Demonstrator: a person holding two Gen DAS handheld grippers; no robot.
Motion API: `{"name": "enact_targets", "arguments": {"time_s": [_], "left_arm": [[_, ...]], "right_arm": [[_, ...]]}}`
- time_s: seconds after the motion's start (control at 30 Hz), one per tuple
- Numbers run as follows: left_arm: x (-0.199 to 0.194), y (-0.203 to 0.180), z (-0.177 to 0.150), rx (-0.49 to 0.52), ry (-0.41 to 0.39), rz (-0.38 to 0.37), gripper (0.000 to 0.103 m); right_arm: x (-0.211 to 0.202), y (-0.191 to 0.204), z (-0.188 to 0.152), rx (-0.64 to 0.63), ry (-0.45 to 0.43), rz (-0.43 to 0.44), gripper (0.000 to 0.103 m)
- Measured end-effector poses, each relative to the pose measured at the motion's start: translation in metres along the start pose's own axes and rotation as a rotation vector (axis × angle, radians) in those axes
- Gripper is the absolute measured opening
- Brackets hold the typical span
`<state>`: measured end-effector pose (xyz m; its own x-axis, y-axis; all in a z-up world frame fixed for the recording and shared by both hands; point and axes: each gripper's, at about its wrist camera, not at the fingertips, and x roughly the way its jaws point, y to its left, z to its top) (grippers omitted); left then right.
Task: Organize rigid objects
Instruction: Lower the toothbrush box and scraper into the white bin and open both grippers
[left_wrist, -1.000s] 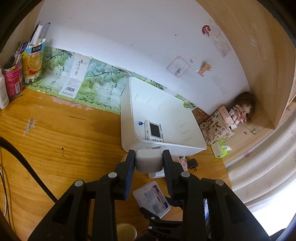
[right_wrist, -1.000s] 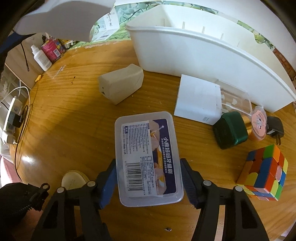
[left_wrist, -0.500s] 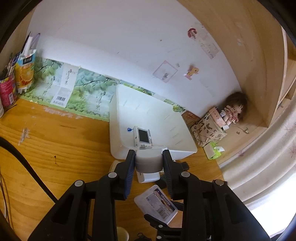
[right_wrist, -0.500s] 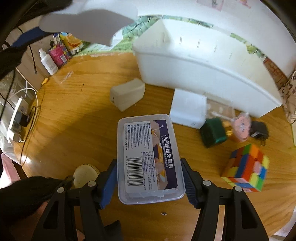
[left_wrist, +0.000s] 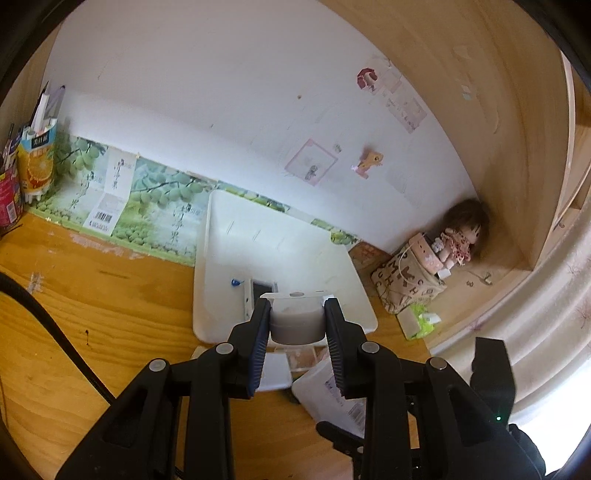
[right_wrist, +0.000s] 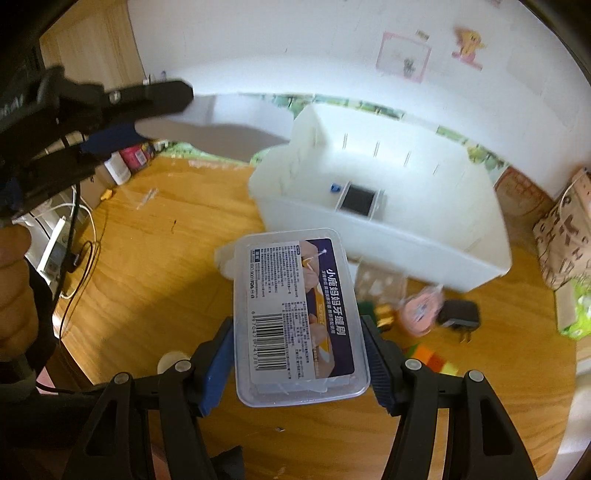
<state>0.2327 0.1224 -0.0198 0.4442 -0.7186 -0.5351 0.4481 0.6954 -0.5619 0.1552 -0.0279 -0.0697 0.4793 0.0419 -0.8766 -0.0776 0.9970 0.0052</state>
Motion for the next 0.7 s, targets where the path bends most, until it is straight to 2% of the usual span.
{"name": "enact_targets", "arguments": {"time_s": [0.33,0.7], "left_arm": [[0.014,-0.024,0.014,-0.021,-0.084,0.044,0.032],[0.046,-0.037,0.022,-0.038,-0.129,0.119,0.032]], "right_arm": [[-0.025,-0.040,0.032,-0.059,-0.086,-0.005,0.064],[-0.018,-0.089,0.055,-0.089,-0.190,-0.037,0.064]]}}
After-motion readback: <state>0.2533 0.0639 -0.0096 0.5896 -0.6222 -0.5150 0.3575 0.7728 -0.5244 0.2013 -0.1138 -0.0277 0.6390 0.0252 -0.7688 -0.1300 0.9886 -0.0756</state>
